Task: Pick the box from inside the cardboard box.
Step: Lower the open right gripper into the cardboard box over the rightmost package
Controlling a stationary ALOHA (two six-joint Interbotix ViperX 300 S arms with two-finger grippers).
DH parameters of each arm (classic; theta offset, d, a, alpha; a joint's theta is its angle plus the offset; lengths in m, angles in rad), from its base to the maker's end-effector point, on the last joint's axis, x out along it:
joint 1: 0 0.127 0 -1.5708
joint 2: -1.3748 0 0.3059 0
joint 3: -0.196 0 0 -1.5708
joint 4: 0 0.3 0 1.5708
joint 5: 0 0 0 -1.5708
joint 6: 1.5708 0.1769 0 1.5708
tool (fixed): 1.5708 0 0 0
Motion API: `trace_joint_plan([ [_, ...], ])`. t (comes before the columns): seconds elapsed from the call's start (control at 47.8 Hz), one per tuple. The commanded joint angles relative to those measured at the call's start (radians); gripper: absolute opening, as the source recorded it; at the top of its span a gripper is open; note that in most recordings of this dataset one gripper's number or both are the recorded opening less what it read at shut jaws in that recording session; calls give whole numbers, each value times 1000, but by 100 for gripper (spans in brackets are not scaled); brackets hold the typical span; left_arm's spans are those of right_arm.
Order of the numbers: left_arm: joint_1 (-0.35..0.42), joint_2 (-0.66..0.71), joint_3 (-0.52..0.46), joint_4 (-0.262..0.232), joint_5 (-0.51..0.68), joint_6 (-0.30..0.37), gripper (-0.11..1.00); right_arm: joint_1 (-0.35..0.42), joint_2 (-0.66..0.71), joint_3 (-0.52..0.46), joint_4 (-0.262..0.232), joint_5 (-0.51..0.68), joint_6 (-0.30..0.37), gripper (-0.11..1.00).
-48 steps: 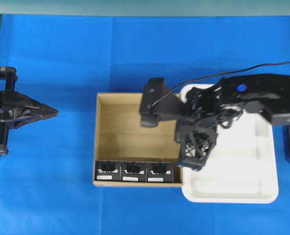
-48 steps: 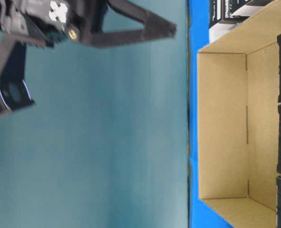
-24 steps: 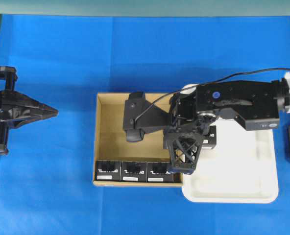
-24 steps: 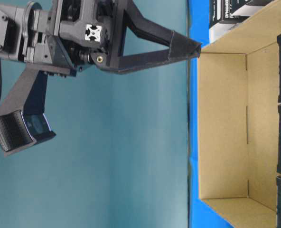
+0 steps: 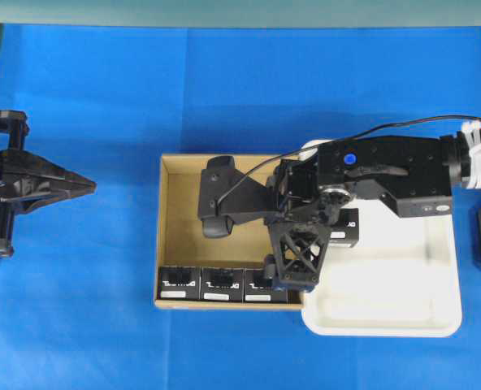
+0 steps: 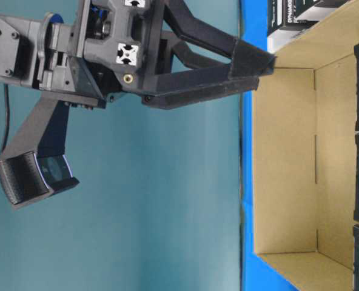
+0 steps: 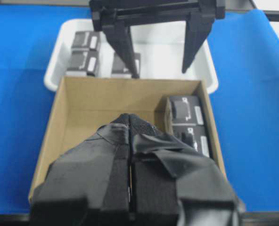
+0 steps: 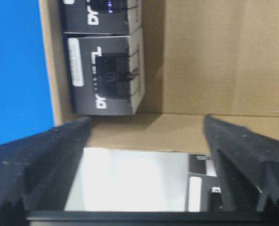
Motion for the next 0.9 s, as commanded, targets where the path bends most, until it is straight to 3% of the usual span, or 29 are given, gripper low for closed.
trace_joint_plan([
  [0.0,0,5,-28,3,-11,-3,-6,-2,9,-9,6,-8,-3,100],
  [0.209,0,3,-28,3,-12,-5,-6,-25,34,-9,54,-14,-14,100],
  [0.314,-2,3,-32,3,-12,-5,-7,-26,49,-9,78,-14,-52,100],
  [0.586,-5,3,-41,3,-14,-6,-7,-31,97,0,201,-64,-158,100],
  [0.879,-20,3,-40,5,-14,-38,-7,-32,147,3,238,-69,-196,100],
])
